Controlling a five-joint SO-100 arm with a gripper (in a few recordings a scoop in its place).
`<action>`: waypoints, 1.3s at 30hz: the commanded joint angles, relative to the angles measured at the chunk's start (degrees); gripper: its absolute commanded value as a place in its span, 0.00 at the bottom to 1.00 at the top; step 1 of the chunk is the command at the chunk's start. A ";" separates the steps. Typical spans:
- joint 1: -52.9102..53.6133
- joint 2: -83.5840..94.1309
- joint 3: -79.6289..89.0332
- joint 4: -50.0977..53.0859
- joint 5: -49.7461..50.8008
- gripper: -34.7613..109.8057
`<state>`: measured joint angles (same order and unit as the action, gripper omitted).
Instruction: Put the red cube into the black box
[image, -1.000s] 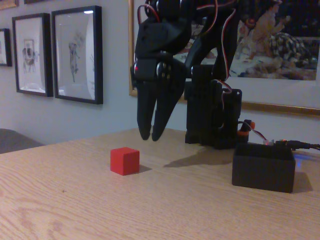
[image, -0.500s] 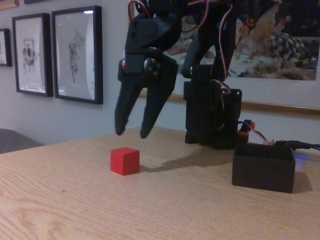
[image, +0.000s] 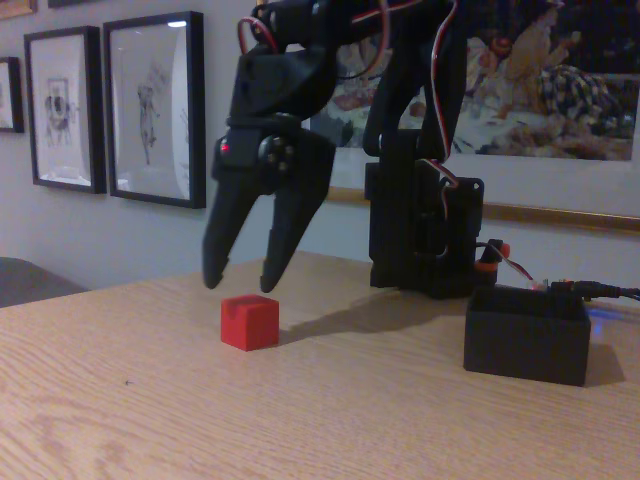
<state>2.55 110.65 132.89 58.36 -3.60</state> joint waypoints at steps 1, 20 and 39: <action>-1.05 -0.35 -0.70 -0.18 0.35 0.42; 1.67 -8.88 -2.29 -3.78 -0.79 0.40; 4.83 -7.21 -2.90 -2.99 -1.41 0.28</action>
<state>6.77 100.90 130.78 54.49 -4.57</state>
